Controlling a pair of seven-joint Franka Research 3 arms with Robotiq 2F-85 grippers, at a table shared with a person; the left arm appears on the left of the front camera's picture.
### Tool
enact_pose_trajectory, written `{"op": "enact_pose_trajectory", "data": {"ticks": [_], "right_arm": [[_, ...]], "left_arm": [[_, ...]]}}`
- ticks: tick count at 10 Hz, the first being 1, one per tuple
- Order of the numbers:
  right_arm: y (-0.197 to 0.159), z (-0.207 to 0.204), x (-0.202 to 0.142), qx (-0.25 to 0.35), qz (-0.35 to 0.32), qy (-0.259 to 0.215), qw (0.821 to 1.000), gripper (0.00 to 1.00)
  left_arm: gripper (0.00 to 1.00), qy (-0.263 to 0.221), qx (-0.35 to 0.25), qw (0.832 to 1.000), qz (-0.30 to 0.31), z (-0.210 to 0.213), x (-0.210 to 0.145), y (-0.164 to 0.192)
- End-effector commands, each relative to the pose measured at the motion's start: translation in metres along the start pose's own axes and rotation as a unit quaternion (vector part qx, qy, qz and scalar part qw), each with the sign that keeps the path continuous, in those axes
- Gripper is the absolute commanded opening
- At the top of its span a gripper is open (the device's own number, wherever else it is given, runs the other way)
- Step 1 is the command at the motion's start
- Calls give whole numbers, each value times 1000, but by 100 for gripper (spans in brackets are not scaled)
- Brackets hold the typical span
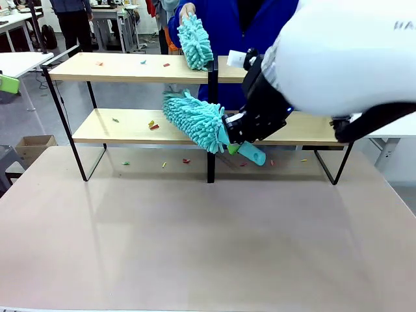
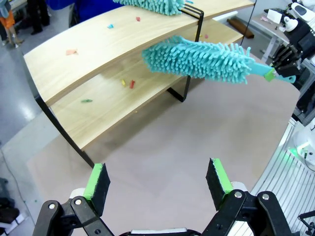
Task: Clean the shelves.
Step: Clean a randomly selected level of the Shelf with the Duster.
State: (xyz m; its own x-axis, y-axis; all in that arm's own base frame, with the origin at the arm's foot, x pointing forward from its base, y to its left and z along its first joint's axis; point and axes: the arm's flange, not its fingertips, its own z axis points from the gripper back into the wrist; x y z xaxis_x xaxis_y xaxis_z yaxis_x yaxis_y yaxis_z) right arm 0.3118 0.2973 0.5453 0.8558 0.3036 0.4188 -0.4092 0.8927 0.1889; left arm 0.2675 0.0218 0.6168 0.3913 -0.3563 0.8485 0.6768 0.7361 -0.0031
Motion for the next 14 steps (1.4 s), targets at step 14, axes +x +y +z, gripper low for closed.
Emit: {"op": "enact_pose_trajectory", "data": {"ticks": [14], "right_arm": [[91,-118,88,-35,-57,-19,998,13]], "left_arm": [[100,-5,-6,1000,-3,0,0,1]]}}
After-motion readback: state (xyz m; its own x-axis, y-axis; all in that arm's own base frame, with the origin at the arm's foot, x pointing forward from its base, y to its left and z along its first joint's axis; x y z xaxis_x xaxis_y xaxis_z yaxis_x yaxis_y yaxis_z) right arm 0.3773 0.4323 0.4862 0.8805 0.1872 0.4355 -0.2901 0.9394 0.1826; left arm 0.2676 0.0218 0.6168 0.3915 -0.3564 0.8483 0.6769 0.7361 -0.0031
